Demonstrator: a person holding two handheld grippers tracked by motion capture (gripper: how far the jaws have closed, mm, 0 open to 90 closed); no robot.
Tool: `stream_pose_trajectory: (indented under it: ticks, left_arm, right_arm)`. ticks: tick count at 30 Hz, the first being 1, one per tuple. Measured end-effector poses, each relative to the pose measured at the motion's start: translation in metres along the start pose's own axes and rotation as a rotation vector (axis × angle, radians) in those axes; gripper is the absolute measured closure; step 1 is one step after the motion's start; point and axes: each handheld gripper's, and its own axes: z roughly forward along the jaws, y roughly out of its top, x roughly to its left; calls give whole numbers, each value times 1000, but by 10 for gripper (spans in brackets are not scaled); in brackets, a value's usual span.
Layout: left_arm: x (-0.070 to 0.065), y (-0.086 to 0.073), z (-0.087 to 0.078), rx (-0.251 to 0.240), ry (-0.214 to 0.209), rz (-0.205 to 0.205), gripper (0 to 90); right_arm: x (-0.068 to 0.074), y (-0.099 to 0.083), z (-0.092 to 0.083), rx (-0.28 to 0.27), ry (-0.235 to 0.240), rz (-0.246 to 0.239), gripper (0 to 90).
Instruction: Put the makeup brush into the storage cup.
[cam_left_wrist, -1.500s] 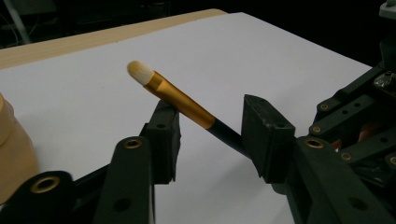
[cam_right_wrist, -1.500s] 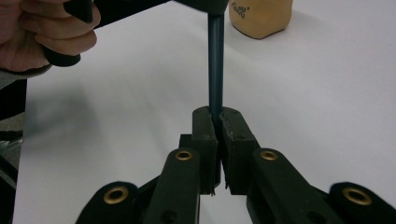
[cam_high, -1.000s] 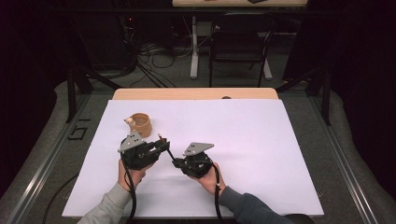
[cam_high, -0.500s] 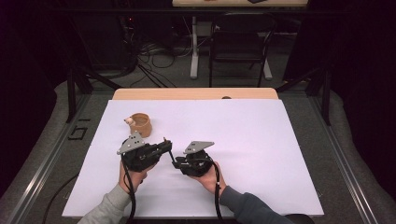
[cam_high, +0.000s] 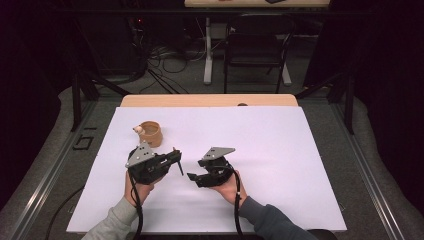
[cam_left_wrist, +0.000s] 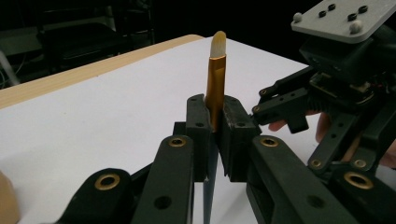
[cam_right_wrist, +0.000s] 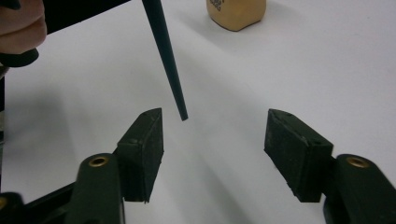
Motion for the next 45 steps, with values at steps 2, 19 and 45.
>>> stream_pose_trajectory:
  ticks: [2, 19, 45]
  left_arm:
    - [1, 0, 0, 1, 3, -2, 837]
    - [12, -2, -7, 7, 52, -5, 837]
    - [35, -5, -20, 13, 152, -16, 837]
  right_arm:
    - [-2, 0, -3, -3, -8, -2, 327]
    - [-27, -5, -28, 56, -109, -40, 148]
    - [-53, -17, -71, -21, -209, -60, 0]
